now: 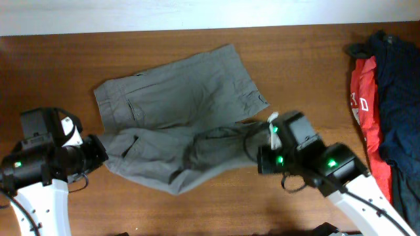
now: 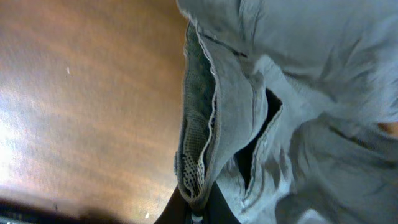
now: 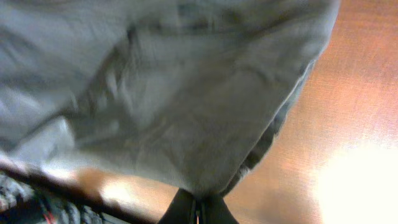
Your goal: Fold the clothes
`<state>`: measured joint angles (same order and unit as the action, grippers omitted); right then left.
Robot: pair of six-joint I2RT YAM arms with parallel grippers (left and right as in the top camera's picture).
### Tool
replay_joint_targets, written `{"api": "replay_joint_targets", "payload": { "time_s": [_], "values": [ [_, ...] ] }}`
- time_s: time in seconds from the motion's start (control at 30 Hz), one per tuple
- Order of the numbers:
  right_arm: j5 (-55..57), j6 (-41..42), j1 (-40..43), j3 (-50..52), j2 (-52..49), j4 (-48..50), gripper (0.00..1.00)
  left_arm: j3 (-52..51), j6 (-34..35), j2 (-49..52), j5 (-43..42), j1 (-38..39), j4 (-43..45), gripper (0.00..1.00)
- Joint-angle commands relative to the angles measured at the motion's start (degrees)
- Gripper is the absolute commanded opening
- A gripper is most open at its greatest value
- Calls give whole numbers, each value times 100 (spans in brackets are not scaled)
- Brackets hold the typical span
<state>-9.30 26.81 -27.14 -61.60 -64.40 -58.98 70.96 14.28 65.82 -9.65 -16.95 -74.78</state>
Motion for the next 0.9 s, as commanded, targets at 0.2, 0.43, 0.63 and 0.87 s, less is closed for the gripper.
{"api": "replay_joint_targets", "payload": {
  "time_s": [0.2, 0.43, 0.63, 0.87],
  "values": [
    [-256, -428, 1040, -422, -922, 254, 4, 190, -74, -59, -48, -11, 61, 1],
    [-907, -1366, 1025, -422, -1027, -638, 16, 190, -92, -59, 243, -11, 68, 1],
    [-953, -1709, 752, -420, -1029, -1515, 27, 190, -90, -59, 365, -11, 98, 1],
    [-953, -1784, 520, -44, -1047, -1554, 39, 190, -90, -59, 348, -9, 74, 1]
  ]
}}
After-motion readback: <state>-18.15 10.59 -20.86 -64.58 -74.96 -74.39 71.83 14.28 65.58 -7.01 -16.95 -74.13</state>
